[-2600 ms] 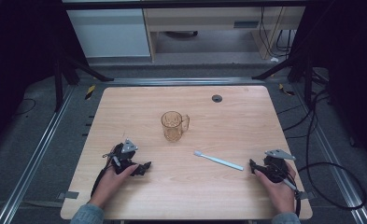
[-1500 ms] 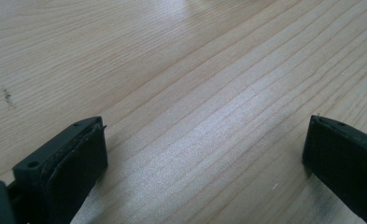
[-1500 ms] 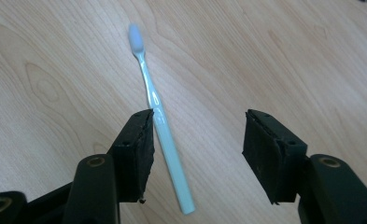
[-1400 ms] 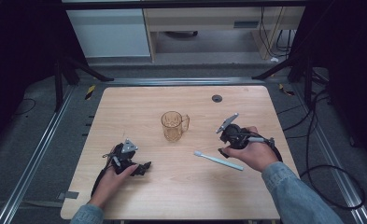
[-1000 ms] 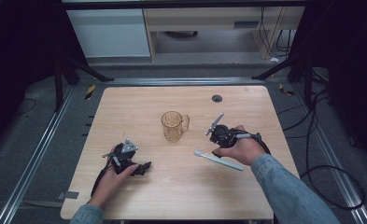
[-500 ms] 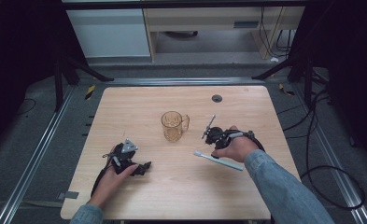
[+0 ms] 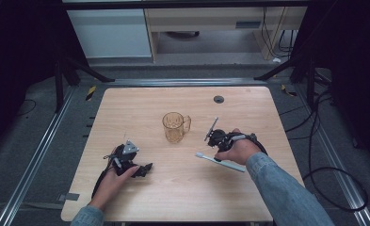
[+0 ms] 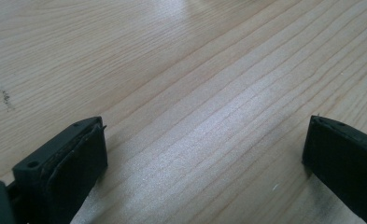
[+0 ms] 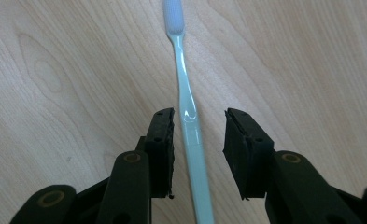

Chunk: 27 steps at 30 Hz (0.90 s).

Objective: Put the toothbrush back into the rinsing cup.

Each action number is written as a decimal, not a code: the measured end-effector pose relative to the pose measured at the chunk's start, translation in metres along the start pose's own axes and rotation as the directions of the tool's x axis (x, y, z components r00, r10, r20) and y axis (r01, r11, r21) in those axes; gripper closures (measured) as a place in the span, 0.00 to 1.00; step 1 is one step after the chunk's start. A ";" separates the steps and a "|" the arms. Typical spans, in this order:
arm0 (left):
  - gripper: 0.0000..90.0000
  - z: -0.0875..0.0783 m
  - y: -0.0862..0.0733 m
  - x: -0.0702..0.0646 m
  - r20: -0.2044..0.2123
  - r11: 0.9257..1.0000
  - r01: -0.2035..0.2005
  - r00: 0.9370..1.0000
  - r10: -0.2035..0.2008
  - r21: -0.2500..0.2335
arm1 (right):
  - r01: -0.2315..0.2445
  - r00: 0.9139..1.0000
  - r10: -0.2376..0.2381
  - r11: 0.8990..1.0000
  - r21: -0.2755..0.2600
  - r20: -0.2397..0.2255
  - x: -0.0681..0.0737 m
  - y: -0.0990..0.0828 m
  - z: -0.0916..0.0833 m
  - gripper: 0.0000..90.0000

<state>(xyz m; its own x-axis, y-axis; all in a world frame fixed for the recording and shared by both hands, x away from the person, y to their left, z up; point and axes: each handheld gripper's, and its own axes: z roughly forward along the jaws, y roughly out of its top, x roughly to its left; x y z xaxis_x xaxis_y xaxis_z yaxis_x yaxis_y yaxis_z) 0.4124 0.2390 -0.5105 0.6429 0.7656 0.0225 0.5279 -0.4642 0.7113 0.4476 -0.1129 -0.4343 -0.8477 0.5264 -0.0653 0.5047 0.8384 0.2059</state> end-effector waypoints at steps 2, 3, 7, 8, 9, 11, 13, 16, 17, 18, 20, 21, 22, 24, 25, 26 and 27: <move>0.00 0.000 0.000 0.000 0.000 1.000 0.000 1.000 0.000 0.000 | 0.001 1.000 -0.001 1.000 0.002 -0.002 0.001 0.000 0.001 0.70; 0.00 0.000 0.000 0.000 0.000 1.000 0.000 1.000 0.000 0.000 | -0.001 1.000 0.001 1.000 0.004 -0.004 0.001 0.000 0.003 0.69; 0.00 0.000 0.000 0.000 0.000 1.000 0.000 1.000 0.000 0.000 | -0.002 1.000 0.002 1.000 0.025 -0.026 0.002 0.001 0.010 0.71; 0.00 0.000 0.000 0.000 0.000 1.000 0.000 1.000 0.000 0.000 | -0.002 1.000 0.002 1.000 0.025 -0.026 0.002 0.001 0.010 0.71; 0.00 0.000 0.000 0.000 0.000 1.000 0.001 1.000 -0.001 0.000 | -0.003 1.000 0.004 1.000 0.029 -0.026 0.002 0.003 0.011 0.72; 0.00 0.000 0.000 0.000 0.000 1.000 0.000 1.000 0.000 0.000 | -0.002 1.000 0.003 1.000 0.025 -0.026 0.003 0.004 0.010 0.73; 0.00 0.000 0.000 0.000 0.001 1.000 0.000 1.000 0.000 0.000 | 0.003 1.000 -0.002 1.000 0.030 -0.030 0.005 0.005 0.009 0.73; 0.00 0.000 0.000 0.000 0.001 1.000 -0.001 1.000 0.001 0.000 | 0.008 1.000 -0.007 0.999 0.039 -0.030 0.006 0.006 0.010 0.74; 0.00 0.000 0.000 0.000 0.001 1.000 0.000 1.000 0.000 0.000 | 0.007 0.999 -0.005 0.999 0.043 -0.032 0.006 0.007 0.011 0.74; 0.00 0.000 0.000 0.000 0.001 1.000 0.000 1.000 0.000 0.000 | 0.013 0.999 -0.011 0.999 0.049 -0.032 0.005 0.007 0.012 0.74; 0.00 0.000 0.000 0.000 0.001 1.000 0.000 1.000 0.000 0.000 | 0.017 0.999 -0.015 0.998 0.059 -0.029 0.005 0.008 0.014 0.74; 0.00 0.000 0.000 0.000 0.001 1.000 0.000 1.000 0.000 0.000 | 0.021 0.999 -0.019 0.998 0.063 -0.030 0.005 0.008 0.015 0.74; 0.00 0.000 0.000 0.000 0.001 1.000 0.000 1.000 0.000 0.000 | 0.025 0.999 -0.023 0.998 0.065 -0.031 0.004 0.009 0.016 0.74; 0.00 0.000 0.000 0.000 0.001 1.000 -0.001 1.000 0.001 0.000 | 0.023 0.999 -0.021 0.997 0.078 -0.028 0.004 0.009 0.017 0.75; 0.00 0.000 0.000 0.000 0.001 1.000 0.000 1.000 0.000 0.000 | 0.035 0.999 -0.032 0.996 0.081 -0.028 0.003 0.009 0.018 0.75; 0.00 0.000 0.000 0.000 0.001 1.000 0.000 1.000 0.000 0.000 | 0.035 0.999 -0.032 0.996 0.081 -0.028 0.003 0.009 0.018 0.75; 0.00 0.000 0.000 0.000 0.001 1.000 0.000 1.000 0.000 0.000 | 0.035 0.999 -0.032 0.995 0.089 -0.029 0.003 0.009 0.019 0.75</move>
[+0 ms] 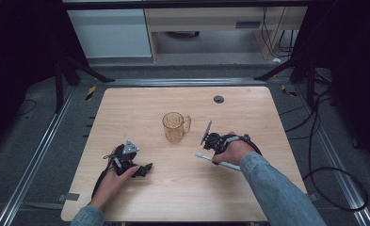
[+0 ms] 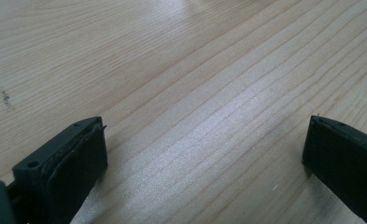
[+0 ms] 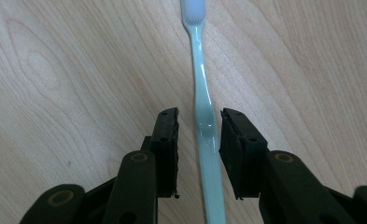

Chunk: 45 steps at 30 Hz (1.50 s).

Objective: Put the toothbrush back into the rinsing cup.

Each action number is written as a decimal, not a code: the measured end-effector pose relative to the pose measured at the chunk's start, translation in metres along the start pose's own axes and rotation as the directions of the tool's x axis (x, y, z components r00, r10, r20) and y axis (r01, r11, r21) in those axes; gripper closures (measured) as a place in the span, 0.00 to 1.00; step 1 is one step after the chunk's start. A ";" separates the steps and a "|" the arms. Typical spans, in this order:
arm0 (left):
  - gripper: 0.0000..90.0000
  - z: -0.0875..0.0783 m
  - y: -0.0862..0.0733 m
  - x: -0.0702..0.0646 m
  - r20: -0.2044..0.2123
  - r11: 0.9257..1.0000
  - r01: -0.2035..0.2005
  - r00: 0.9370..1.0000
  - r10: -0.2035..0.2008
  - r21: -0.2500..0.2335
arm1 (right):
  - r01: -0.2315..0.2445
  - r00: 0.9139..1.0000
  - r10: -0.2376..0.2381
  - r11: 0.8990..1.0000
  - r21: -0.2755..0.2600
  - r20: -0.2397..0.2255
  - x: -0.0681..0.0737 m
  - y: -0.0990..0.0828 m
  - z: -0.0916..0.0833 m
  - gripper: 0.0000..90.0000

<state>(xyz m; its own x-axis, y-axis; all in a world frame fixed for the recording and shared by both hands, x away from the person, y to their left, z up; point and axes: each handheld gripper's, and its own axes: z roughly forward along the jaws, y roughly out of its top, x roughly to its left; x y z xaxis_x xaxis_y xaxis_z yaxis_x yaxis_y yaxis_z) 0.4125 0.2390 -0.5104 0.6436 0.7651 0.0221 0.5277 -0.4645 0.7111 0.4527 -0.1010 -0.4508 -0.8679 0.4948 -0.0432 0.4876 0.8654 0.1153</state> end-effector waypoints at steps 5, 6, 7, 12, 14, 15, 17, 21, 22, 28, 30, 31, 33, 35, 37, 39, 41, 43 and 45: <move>0.00 0.000 0.000 0.000 0.001 1.000 -0.001 1.000 0.001 0.000 | -0.001 1.000 0.001 1.000 0.009 0.000 -0.002 -0.001 0.002 0.75; 0.00 0.000 0.000 0.000 0.001 1.000 -0.001 1.000 0.001 0.000 | -0.004 1.000 0.004 1.000 0.015 0.003 -0.003 -0.002 0.004 0.76; 0.00 0.000 0.000 0.000 0.001 1.000 -0.001 1.000 0.001 0.000 | -0.007 1.000 0.007 1.000 0.015 0.003 -0.004 -0.002 0.004 0.76; 0.00 0.000 0.000 0.000 0.002 1.000 -0.001 1.000 0.001 0.000 | -0.024 1.000 0.024 1.000 0.015 0.003 -0.007 -0.003 0.005 0.75; 0.00 0.000 0.000 0.000 0.002 1.000 -0.001 1.000 0.001 0.000 | -0.035 0.999 0.035 0.999 0.018 0.003 -0.007 -0.003 0.006 0.75; 0.00 0.000 0.000 0.000 0.002 1.000 -0.001 1.000 0.001 0.000 | -0.035 0.999 0.035 0.999 0.018 0.003 -0.007 -0.003 0.006 0.75; 0.00 0.000 0.000 0.000 0.002 1.000 -0.001 1.000 0.001 0.000 | -0.042 0.999 0.042 0.999 0.017 0.003 -0.007 -0.003 0.008 0.75; 0.00 0.000 0.000 0.000 0.001 1.000 -0.003 1.000 0.003 0.000 | -0.030 1.000 0.030 0.999 0.032 -0.007 -0.006 -0.003 0.011 0.75; 0.00 0.000 0.000 0.000 0.001 1.000 -0.002 1.000 0.002 0.000 | -0.033 0.999 0.033 0.999 0.036 -0.005 -0.005 -0.002 0.012 0.75; 0.00 0.000 0.000 0.000 0.002 1.000 0.001 1.000 -0.001 0.000 | -0.038 0.999 0.039 0.999 0.032 -0.008 -0.006 -0.001 0.014 0.75; 0.00 0.000 0.000 0.000 0.002 1.000 0.001 1.000 -0.001 0.000 | -0.039 0.999 0.039 0.999 0.037 -0.009 -0.007 0.000 0.016 0.75; 0.00 0.000 0.000 0.000 0.002 1.000 0.001 1.000 -0.001 0.000 | -0.038 0.999 0.039 0.998 0.039 -0.008 -0.007 0.000 0.016 0.75; 0.00 0.000 0.000 0.000 0.002 1.000 0.000 1.000 0.000 0.000 | -0.046 0.999 0.046 0.998 0.041 -0.010 -0.007 0.001 0.016 0.75; 0.00 0.000 0.000 0.000 0.002 1.000 -0.001 1.000 0.001 0.000 | -0.043 0.999 0.043 0.998 0.038 -0.012 -0.008 0.001 0.016 0.75; 0.00 0.000 0.000 0.000 0.001 1.000 -0.003 1.000 0.003 0.000 | -0.047 0.999 0.048 0.998 0.038 -0.018 -0.008 0.001 0.017 0.75; 0.00 0.000 0.000 0.000 0.002 1.000 -0.002 1.000 0.002 0.000 | -0.043 0.999 0.044 0.998 0.043 -0.018 -0.008 0.002 0.017 0.75; 0.00 0.000 0.000 0.000 0.002 1.000 -0.002 1.000 0.002 0.000 | -0.030 0.999 0.031 0.999 0.041 -0.020 -0.009 0.001 0.017 0.75; 0.00 0.000 0.000 0.000 0.002 1.000 -0.002 1.000 0.002 0.000 | -0.024 0.999 0.025 0.998 0.054 -0.023 -0.009 0.002 0.017 0.76; 0.00 0.000 0.000 0.000 0.002 1.000 -0.002 1.000 0.002 0.000 | -0.031 0.999 0.032 0.998 0.060 -0.022 -0.009 0.004 0.017 0.76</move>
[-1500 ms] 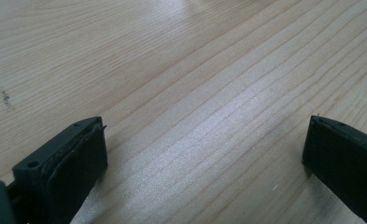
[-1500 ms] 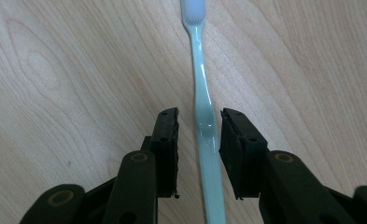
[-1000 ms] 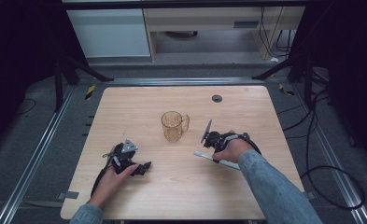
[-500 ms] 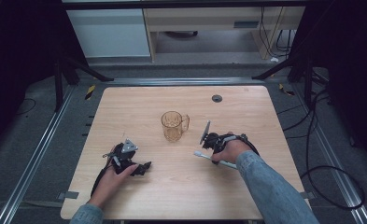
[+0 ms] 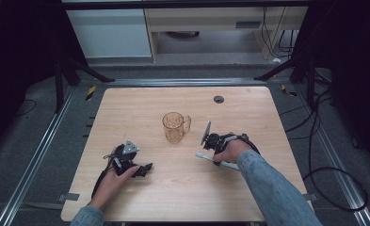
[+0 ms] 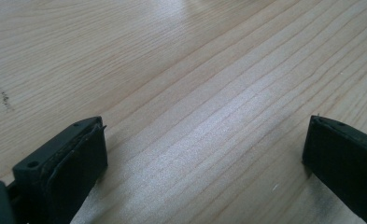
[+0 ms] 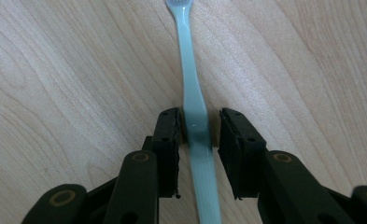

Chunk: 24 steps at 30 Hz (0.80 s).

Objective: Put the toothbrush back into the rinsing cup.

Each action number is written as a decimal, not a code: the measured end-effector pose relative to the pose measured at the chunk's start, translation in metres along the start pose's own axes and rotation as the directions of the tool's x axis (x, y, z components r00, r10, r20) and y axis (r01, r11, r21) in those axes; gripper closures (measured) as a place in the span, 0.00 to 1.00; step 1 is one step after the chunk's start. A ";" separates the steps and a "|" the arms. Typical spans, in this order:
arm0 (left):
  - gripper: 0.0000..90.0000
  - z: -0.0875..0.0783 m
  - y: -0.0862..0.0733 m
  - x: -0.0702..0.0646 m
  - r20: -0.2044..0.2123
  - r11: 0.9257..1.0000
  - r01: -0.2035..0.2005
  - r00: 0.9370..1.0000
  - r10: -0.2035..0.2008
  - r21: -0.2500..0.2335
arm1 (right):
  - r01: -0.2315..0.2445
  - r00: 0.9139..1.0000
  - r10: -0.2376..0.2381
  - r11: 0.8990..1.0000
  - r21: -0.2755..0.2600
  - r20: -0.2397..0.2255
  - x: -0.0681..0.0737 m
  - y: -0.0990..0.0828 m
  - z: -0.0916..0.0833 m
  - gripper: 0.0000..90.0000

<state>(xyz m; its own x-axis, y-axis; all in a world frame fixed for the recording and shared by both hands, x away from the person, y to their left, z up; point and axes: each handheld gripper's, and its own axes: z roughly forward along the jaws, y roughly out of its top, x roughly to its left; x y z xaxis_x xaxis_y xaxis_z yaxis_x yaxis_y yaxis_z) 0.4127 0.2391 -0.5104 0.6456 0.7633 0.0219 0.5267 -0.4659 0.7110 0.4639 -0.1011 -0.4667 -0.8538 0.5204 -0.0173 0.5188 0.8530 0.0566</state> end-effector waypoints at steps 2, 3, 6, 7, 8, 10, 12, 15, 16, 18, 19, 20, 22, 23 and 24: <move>0.00 0.000 0.000 0.000 0.000 1.000 0.000 1.000 0.000 0.000 | 0.010 1.000 -0.010 1.000 -0.002 -0.003 -0.001 0.000 0.000 0.76; 0.00 0.000 0.000 0.000 0.000 1.000 -0.001 1.000 0.001 0.000 | 0.013 1.000 -0.013 1.000 0.003 -0.003 -0.001 0.001 0.000 0.76; 0.00 0.000 0.000 0.000 0.001 1.000 -0.001 1.000 0.001 0.000 | 0.015 1.000 -0.015 1.000 0.007 -0.004 -0.002 0.002 0.000 0.76; 0.00 0.000 0.000 0.000 0.001 1.000 -0.001 1.000 0.001 0.000 | 0.015 1.000 -0.015 1.000 0.007 -0.004 -0.002 0.002 0.000 0.76; 0.00 0.000 0.000 0.000 0.001 1.000 -0.001 1.000 0.001 0.000 | 0.020 1.000 -0.020 1.000 0.004 -0.006 -0.002 0.003 0.000 0.76; 0.00 0.000 0.000 0.000 0.001 1.000 -0.001 1.000 0.001 0.000 | 0.037 0.999 -0.037 0.999 0.006 -0.010 -0.003 0.003 0.000 0.77; 0.00 0.000 0.000 0.000 0.001 1.000 -0.001 1.000 0.001 0.000 | 0.033 0.999 -0.033 0.999 0.008 -0.006 -0.002 0.004 0.000 0.78; 0.00 0.000 0.000 0.000 0.001 1.000 -0.001 1.000 0.001 0.000 | 0.051 0.999 -0.051 0.999 0.007 -0.006 -0.003 0.003 0.000 0.79; 0.00 0.000 0.000 0.000 0.001 1.000 -0.001 1.000 0.001 0.000 | 0.054 0.999 -0.054 0.999 0.007 -0.005 -0.003 0.003 0.000 0.79; 0.00 0.000 0.000 0.000 0.001 1.000 -0.001 1.000 0.001 0.000 | 0.062 0.998 -0.062 0.998 0.006 -0.003 -0.003 0.003 0.001 0.79; 0.00 0.000 0.000 0.000 0.001 1.000 -0.001 1.000 0.001 0.000 | 0.061 0.998 -0.061 0.998 0.010 -0.003 -0.002 0.004 0.000 0.79; 0.00 0.000 0.000 0.000 0.001 1.000 -0.001 1.000 0.001 0.000 | 0.061 0.998 -0.061 0.998 0.010 -0.003 -0.002 0.004 0.000 0.79; 0.00 0.000 0.000 0.000 0.001 1.000 -0.001 1.000 0.001 0.000 | 0.064 0.998 -0.064 0.998 0.013 -0.004 -0.002 0.005 0.000 0.80; 0.00 0.000 0.000 0.000 0.001 1.000 -0.001 1.000 0.001 0.000 | 0.075 0.997 -0.075 0.997 0.011 -0.004 -0.002 0.005 0.001 0.80; 0.00 0.000 0.000 0.000 0.001 1.000 0.000 1.000 0.000 0.000 | 0.065 0.998 -0.065 0.998 0.016 -0.003 -0.001 0.006 0.000 0.80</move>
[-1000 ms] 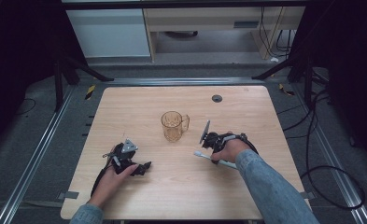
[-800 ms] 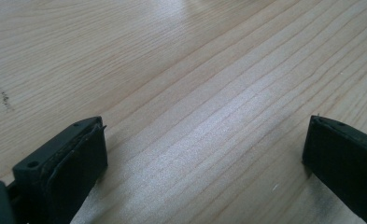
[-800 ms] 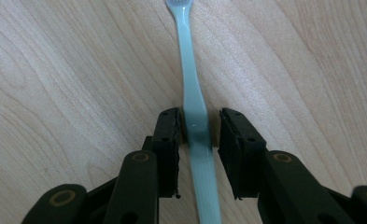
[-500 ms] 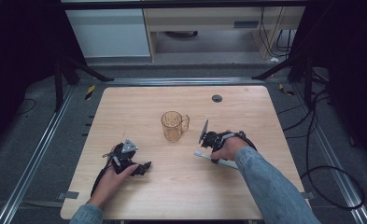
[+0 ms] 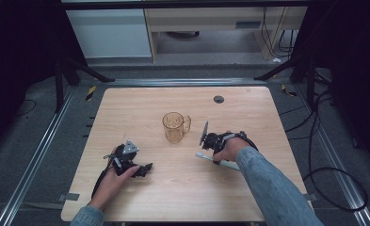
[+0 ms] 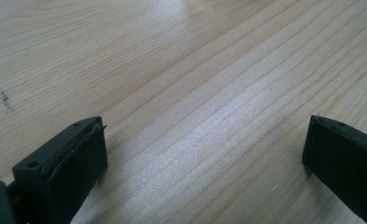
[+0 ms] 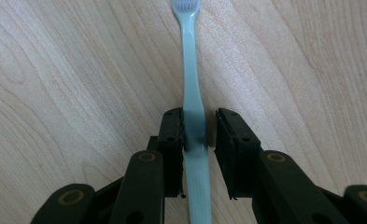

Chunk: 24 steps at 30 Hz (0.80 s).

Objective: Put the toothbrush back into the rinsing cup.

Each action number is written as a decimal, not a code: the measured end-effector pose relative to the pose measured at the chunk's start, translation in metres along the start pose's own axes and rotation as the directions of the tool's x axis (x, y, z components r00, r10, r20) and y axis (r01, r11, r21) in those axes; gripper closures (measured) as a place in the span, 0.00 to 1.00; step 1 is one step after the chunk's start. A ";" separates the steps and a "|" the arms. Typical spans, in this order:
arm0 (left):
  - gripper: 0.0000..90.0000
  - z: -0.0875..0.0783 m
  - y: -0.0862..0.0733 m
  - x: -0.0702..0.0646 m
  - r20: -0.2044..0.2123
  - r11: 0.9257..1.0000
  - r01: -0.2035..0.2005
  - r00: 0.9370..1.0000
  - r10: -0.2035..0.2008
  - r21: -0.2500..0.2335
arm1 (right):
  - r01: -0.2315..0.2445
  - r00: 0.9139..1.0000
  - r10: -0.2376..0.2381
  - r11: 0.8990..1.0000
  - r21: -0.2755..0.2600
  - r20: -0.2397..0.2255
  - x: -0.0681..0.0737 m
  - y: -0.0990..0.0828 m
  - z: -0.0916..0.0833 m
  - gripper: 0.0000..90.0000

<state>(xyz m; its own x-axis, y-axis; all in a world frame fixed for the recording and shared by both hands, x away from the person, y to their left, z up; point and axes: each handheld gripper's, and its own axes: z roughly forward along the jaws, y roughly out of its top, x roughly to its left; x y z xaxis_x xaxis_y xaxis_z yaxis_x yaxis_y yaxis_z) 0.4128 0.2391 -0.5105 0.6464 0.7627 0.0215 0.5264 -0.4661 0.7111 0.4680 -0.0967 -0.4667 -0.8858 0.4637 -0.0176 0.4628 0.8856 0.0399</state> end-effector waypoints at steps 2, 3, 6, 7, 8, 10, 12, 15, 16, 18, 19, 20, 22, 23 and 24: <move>0.00 0.000 0.000 0.000 0.000 1.000 0.000 1.000 0.000 0.000 | 0.009 1.000 -0.009 1.000 0.000 0.000 -0.001 0.000 0.000 0.81; 0.00 0.000 0.000 0.000 0.000 1.000 0.000 1.000 0.000 0.000 | 0.007 1.000 -0.007 1.000 -0.004 -0.001 0.000 0.000 0.000 0.82; 0.00 0.000 0.000 0.000 0.000 1.000 0.000 1.000 0.000 0.000 | 0.014 1.000 -0.014 1.000 -0.001 -0.002 0.000 0.001 0.000 0.84; 0.00 0.000 0.000 0.000 0.000 1.000 0.000 1.000 0.000 0.000 | 0.017 1.000 -0.017 1.000 0.000 -0.001 0.000 0.001 0.000 0.86; 0.00 0.000 0.000 0.000 0.000 1.000 0.000 1.000 0.000 0.000 | 0.017 1.000 -0.017 1.000 0.000 -0.001 0.000 0.001 0.000 0.86; 0.00 0.000 0.000 0.000 0.000 1.000 0.000 1.000 0.000 0.000 | 0.014 1.000 -0.014 1.000 0.001 -0.008 0.000 0.001 0.000 0.87; 0.00 0.000 0.000 0.000 0.000 1.000 0.000 1.000 0.000 0.000 | 0.009 1.000 -0.009 1.000 0.002 -0.008 0.001 0.001 0.000 0.88; 0.00 0.000 0.000 0.000 0.000 1.000 -0.001 1.000 0.001 0.000 | 0.002 1.000 -0.003 1.000 -0.018 -0.022 0.000 0.000 -0.001 0.88; 0.00 0.000 0.000 0.000 0.000 1.000 -0.001 1.000 0.001 0.000 | 0.005 1.000 -0.006 1.000 -0.026 -0.021 -0.001 0.000 -0.003 0.88; 0.00 0.000 0.000 0.000 0.000 1.000 -0.001 1.000 0.001 0.000 | -0.004 1.000 0.003 0.999 -0.037 -0.022 -0.001 0.001 -0.005 0.88; 0.00 0.000 0.000 0.000 0.000 1.000 -0.001 1.000 0.001 0.000 | -0.010 1.000 0.009 0.999 -0.045 -0.023 -0.001 0.001 -0.007 0.88; 0.00 0.000 0.000 0.000 0.000 1.000 0.000 1.000 0.000 0.000 | -0.014 1.000 0.012 0.998 -0.064 -0.029 -0.001 0.001 -0.010 0.88; 0.00 0.000 0.000 0.000 0.000 1.000 0.000 1.000 0.000 0.000 | -0.018 1.000 0.016 0.997 -0.071 -0.026 -0.001 0.002 -0.013 0.88; 0.00 0.000 0.000 0.000 0.000 1.000 -0.001 1.000 0.001 0.000 | -0.019 1.000 0.017 0.996 -0.083 -0.025 -0.001 0.002 -0.015 0.88; 0.00 0.000 0.000 0.000 0.000 1.000 0.000 1.000 0.000 0.000 | -0.023 0.999 0.020 0.995 -0.095 -0.029 0.000 0.002 -0.016 0.88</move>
<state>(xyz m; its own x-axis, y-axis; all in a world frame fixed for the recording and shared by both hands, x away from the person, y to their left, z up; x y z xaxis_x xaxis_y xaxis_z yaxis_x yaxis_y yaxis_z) 0.4128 0.2391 -0.5105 0.6464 0.7627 0.0221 0.5260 -0.4664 0.7112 0.4685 -0.0956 -0.4503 -0.8769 0.4805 0.0123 0.4776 0.8681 0.1353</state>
